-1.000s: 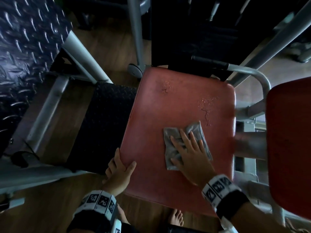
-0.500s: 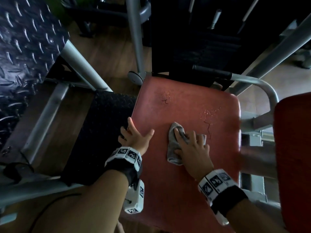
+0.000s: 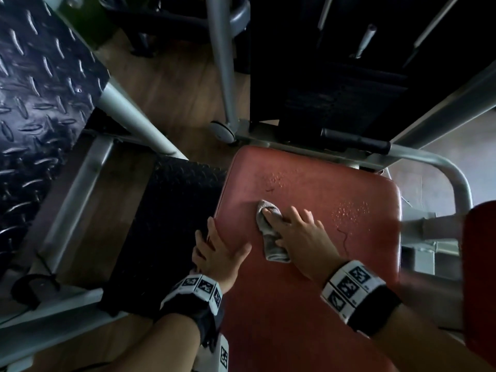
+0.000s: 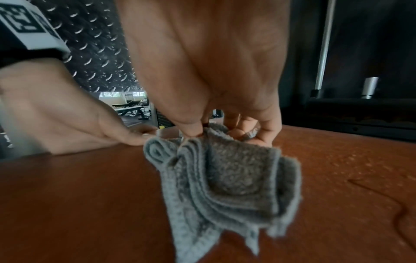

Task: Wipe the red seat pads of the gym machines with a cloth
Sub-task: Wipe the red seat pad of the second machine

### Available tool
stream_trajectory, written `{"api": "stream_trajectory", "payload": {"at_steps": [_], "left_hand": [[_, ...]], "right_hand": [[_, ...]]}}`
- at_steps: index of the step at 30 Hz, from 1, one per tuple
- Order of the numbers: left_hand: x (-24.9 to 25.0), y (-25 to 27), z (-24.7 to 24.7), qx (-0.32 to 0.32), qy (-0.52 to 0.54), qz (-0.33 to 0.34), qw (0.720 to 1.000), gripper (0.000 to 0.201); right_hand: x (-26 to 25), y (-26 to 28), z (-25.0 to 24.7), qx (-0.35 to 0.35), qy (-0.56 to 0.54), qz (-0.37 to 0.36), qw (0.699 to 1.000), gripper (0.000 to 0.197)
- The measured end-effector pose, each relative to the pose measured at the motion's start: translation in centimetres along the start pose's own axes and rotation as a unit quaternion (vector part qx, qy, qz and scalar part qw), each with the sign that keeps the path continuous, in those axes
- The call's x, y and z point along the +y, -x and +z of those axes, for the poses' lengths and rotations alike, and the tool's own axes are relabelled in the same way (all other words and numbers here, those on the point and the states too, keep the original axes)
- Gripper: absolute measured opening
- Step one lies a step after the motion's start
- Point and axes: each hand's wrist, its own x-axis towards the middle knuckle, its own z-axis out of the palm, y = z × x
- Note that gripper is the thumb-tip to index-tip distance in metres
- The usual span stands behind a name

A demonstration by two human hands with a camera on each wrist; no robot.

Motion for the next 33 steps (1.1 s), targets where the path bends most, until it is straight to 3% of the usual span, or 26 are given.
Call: {"api": "stream_trajectory", "payload": {"at_steps": [5,10,15,20,27,30,33], "left_hand": [[0.0,-0.2,-0.1,-0.009,-0.009,0.0,1.0,0.106],[-0.1,0.0,-0.2,-0.01,-0.011,0.003,1.0,0.106],[-0.2,-0.2,-0.1,-0.015,-0.008,0.001,1.0,0.107],[-0.3,-0.1,-0.1,-0.011,-0.013,0.003,1.0,0.107],[-0.4,-0.4,-0.4,-0.044,-0.007,0.002,0.999,0.107],[-0.4,-0.3,-0.5,-0.049,-0.002,0.002,0.999,0.107],[-0.4,-0.2,-0.5,-0.048,-0.011,0.007,0.999,0.107]], "right_hand": [[0.6,-1.6,-0.9,0.038,-0.044,0.054,0.997,0.064],[-0.6,-0.7,-0.7,0.02,-0.037,0.023,0.999,0.065],[0.7,-2.8,-1.6,0.07,-0.056,0.068,0.994,0.064],[-1.3,-1.5,0.2,0.046,0.001,-0.015,0.999,0.077],[-0.4,-3.0,-0.2,0.126,-0.05,0.097,0.986,0.061],[-3.0,-2.1,1.8,0.146,-0.086,0.075,0.983,0.061],[-3.0,-0.9,3.6,0.109,-0.102,0.068,0.986,0.063]]}}
